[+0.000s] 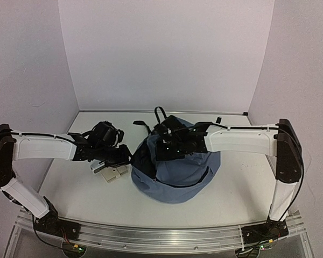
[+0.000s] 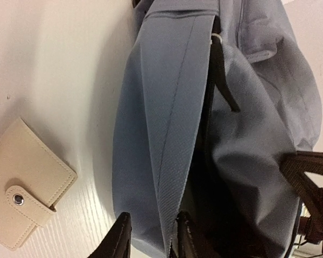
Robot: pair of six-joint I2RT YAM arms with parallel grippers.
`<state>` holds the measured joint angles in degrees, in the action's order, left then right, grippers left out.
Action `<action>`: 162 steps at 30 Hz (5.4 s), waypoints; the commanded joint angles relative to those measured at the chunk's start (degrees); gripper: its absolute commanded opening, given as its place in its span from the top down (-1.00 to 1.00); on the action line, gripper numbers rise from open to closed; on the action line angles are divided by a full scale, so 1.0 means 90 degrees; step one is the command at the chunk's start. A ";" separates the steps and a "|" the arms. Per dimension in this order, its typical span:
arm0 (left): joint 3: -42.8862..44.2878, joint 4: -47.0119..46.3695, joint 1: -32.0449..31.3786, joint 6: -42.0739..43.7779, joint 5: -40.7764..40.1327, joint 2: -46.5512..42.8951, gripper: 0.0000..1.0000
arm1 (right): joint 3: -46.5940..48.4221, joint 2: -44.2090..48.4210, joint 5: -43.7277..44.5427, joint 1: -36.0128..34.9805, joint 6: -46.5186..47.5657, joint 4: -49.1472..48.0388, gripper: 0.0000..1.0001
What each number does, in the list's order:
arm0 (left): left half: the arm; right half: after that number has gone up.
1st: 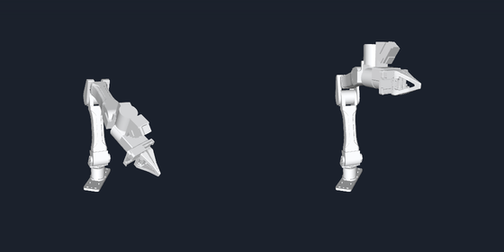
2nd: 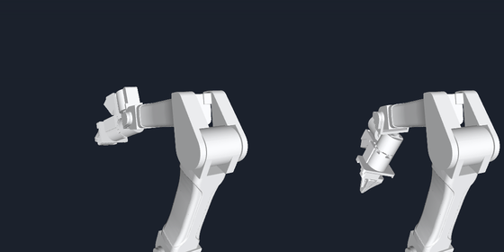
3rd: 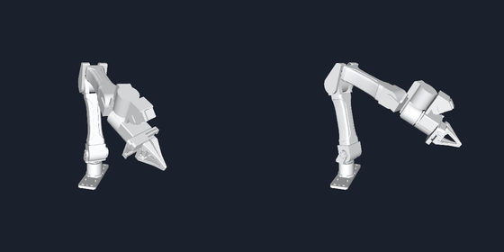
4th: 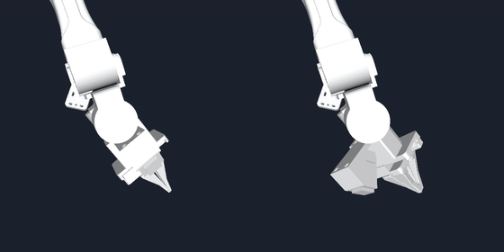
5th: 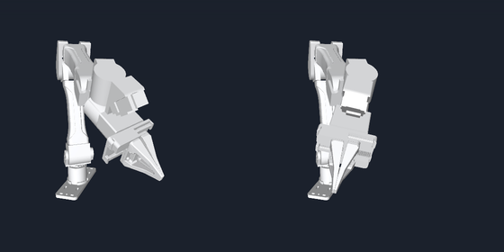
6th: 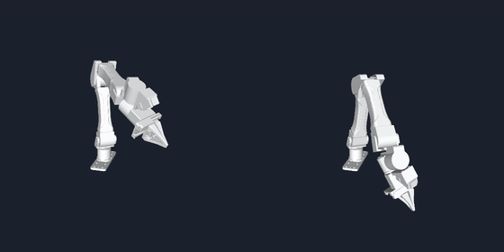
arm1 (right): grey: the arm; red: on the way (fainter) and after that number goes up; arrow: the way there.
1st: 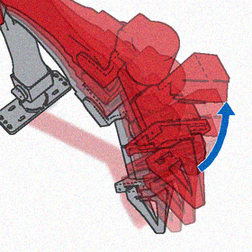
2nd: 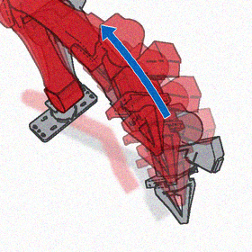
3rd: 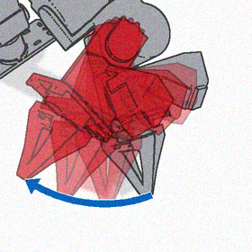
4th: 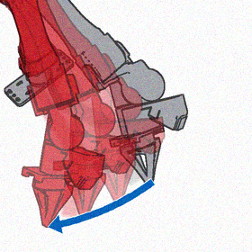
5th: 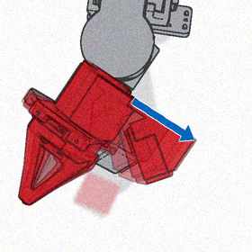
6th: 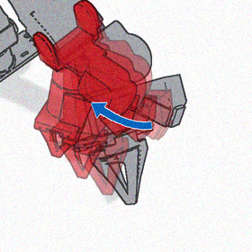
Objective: Pack the student bag
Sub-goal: Zip the student bag at the center of the board.
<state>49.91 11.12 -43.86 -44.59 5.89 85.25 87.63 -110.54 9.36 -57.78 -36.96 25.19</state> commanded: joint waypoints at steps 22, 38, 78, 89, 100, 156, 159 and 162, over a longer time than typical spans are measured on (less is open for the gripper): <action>0.1651 -0.0420 0.0322 -0.1307 0.0871 0.1137 0.02 | -0.0684 0.0681 -0.1302 0.0297 -0.0288 -0.1487 1.00; 0.1757 -0.1072 0.0614 -0.1496 0.1076 0.1780 0.29 | -0.0739 0.0662 -0.1367 0.0296 -0.0311 -0.1586 1.00; 0.1654 -0.0489 0.0876 -0.1027 0.1723 0.1389 1.00 | 0.0233 0.0384 -0.0467 0.0329 0.0747 -0.0824 -0.32; 0.1650 -0.0111 0.0889 -0.0861 0.1807 0.1170 1.00 | 0.1407 -0.0571 -0.0711 0.1133 0.2525 -0.0163 -0.89; 0.1710 0.0172 0.0891 -0.0767 0.1739 0.1099 1.00 | 0.2010 -0.1497 -0.1072 0.1146 0.3607 -0.0103 -0.20; 0.1177 0.0637 0.0935 -0.0475 0.3785 0.0060 0.99 | 0.1485 -0.0275 -0.1538 0.0751 0.0732 -0.0302 -0.33; 0.1066 0.0247 0.0937 -0.0678 0.3966 0.0077 0.94 | 0.1078 -0.0018 -0.1177 0.0737 0.0397 -0.0452 -0.39; 0.1092 0.0056 0.0928 -0.0718 0.4076 0.0166 0.85 | 0.0810 0.0160 -0.1040 0.0737 0.0289 -0.0486 -0.41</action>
<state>58.54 17.78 -35.31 -49.57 37.44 87.59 97.71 -112.83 -3.25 -51.74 -30.32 22.43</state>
